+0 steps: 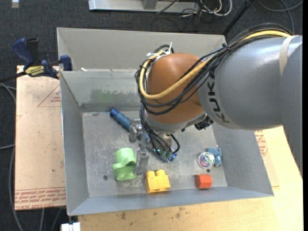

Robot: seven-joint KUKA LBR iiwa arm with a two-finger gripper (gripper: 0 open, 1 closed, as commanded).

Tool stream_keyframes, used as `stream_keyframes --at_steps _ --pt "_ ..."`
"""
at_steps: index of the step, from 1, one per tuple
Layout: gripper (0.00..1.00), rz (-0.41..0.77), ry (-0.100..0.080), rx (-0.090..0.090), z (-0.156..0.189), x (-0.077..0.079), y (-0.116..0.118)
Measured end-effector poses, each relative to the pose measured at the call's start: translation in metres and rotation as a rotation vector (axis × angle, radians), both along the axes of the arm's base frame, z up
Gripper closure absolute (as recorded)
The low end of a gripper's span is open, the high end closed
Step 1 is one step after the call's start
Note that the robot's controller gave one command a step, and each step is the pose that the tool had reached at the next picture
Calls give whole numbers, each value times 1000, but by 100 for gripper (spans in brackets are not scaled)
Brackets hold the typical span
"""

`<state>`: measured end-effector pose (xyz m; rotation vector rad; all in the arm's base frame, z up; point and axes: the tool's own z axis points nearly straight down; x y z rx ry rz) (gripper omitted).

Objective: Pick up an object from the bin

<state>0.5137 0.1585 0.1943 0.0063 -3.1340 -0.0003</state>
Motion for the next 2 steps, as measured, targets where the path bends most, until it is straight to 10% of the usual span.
stream_keyframes --at_steps 1,2 --pt "0 169 -13 2 67 -35 -18" --pt "0 267 -2 -1 -41 0 -101"
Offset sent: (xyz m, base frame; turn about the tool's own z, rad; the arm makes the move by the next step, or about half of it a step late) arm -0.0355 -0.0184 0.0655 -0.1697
